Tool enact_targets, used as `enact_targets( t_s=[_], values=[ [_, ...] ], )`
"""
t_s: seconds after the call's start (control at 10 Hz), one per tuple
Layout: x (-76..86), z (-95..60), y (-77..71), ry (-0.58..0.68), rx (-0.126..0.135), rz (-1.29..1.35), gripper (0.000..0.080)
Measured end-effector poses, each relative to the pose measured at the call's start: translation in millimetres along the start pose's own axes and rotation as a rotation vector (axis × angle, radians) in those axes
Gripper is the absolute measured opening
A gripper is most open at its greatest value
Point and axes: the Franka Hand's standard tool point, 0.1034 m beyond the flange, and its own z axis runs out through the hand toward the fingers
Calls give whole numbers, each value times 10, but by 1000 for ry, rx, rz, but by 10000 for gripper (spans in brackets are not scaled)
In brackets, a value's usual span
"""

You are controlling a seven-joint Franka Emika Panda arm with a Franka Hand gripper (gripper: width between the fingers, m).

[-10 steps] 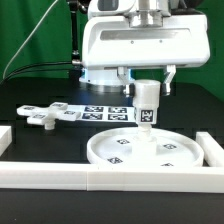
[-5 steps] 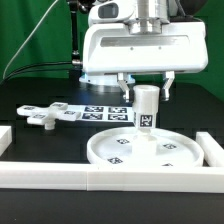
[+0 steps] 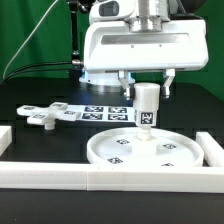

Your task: Assemble round table

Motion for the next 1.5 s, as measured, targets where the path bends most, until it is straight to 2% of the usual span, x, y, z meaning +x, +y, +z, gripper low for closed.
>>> enact_targets(
  t_s=[0.3,1.0,1.4,1.5],
  values=[
    [-19,23,-38,-4,3,-7,407],
    [-158,186,-34,-27,2,-7,407],
    [-122,200,-25,7,-6,-9,408],
    [-122,200,-25,7,-6,-9,521]
  ],
)
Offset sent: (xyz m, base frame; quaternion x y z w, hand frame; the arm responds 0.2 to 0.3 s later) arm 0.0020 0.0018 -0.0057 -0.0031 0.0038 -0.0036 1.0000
